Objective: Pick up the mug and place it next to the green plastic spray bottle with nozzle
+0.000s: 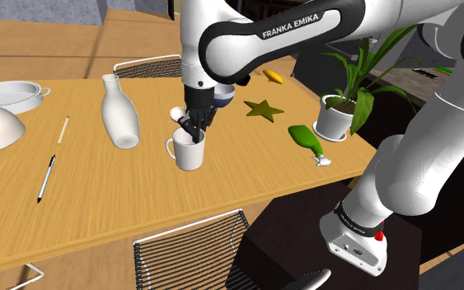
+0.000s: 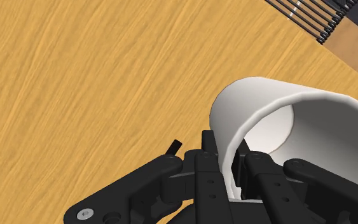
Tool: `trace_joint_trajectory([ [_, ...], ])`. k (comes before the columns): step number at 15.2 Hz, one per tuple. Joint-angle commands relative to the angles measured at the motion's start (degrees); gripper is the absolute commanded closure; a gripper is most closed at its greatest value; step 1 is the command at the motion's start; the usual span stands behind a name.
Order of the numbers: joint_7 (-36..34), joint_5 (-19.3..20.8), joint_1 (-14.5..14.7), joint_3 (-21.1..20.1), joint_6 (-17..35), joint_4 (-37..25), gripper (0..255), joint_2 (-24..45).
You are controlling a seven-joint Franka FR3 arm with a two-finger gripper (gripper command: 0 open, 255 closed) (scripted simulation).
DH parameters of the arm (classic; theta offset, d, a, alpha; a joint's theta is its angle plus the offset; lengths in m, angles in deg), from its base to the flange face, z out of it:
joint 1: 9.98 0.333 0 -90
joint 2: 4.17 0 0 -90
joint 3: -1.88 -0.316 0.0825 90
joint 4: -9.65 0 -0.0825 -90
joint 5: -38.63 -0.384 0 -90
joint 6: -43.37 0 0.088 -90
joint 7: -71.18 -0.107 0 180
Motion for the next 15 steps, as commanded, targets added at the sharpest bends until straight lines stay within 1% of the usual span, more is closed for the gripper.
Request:
trace_joint_trajectory([
  [1,-0.08,-0.11,0.02,-0.02,-1.64,-1.15,255,-0.51],
  [15,-0.26,-0.44,-0.17,0.20,-12.19,-9.68,255,-2.59],
])
